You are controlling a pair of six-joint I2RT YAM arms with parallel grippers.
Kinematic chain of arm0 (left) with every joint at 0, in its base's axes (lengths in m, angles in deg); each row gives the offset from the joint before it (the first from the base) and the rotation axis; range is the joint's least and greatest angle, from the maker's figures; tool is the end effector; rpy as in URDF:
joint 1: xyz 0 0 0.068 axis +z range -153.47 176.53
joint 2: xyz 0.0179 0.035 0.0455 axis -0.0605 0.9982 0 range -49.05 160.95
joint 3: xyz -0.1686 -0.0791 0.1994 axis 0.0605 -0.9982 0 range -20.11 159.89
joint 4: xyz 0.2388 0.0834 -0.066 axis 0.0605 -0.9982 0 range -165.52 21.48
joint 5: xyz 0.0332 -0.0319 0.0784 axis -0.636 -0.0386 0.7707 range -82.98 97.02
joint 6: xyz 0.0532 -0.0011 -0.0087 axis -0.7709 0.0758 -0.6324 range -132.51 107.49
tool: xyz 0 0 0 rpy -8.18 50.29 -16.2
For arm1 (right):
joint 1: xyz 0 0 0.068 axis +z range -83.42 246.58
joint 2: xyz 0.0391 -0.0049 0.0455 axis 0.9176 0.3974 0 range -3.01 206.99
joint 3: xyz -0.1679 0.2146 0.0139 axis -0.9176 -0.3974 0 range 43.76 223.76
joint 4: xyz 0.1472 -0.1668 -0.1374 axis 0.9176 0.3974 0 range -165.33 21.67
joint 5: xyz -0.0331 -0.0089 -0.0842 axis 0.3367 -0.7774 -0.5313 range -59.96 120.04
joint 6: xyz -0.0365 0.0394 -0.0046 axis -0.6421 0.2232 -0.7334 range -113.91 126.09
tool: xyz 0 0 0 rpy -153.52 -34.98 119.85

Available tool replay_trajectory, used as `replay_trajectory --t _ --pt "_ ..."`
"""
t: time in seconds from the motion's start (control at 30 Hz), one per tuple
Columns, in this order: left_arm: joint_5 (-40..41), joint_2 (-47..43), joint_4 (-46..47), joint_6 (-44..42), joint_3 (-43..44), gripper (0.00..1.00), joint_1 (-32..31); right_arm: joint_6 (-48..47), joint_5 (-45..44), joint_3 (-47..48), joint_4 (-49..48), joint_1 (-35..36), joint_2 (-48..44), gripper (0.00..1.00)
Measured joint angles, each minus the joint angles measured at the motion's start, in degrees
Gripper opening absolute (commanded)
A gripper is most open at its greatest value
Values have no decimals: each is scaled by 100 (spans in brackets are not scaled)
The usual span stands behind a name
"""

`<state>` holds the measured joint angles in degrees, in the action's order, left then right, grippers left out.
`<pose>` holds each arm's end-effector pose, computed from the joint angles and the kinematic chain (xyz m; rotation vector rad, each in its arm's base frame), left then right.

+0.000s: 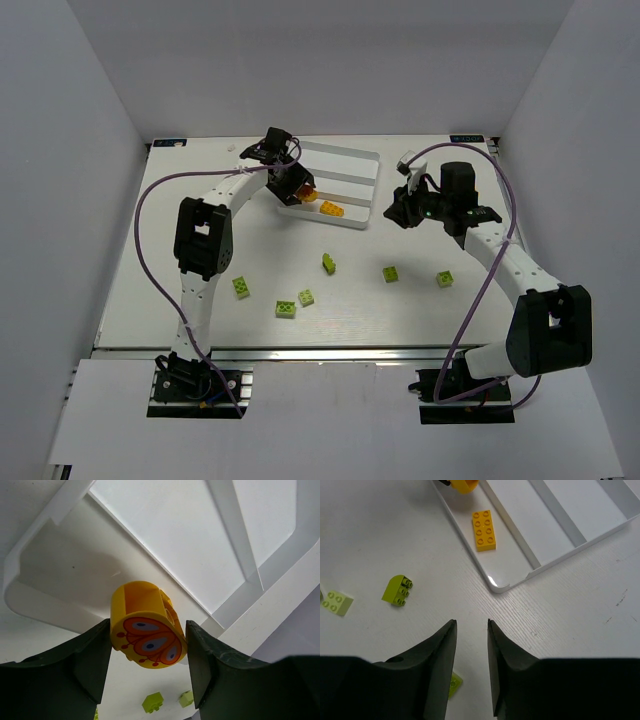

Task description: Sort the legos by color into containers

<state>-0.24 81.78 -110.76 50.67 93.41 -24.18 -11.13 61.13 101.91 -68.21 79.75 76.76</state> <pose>0.4659 -0.1809 0.2035 -0.9553 2.5901 -0.6326 0.3022 0.0896 0.2887 -0.8446 1.8492 0.5157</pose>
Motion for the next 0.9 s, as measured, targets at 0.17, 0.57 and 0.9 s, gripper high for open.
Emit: replay_trajectory --t 0.17,0.57,0.9 --pt "-4 0 -116 -28 101 78 -4 -83 105 0 37 -2 0 52" --pt "37 -275 -210 -358 11 25 44 -254 511 4 219 -7 0 47" --pt "1399 -2017 -1003 -1937 -1071 81 645 -883 1408 105 708 -9 94 50"
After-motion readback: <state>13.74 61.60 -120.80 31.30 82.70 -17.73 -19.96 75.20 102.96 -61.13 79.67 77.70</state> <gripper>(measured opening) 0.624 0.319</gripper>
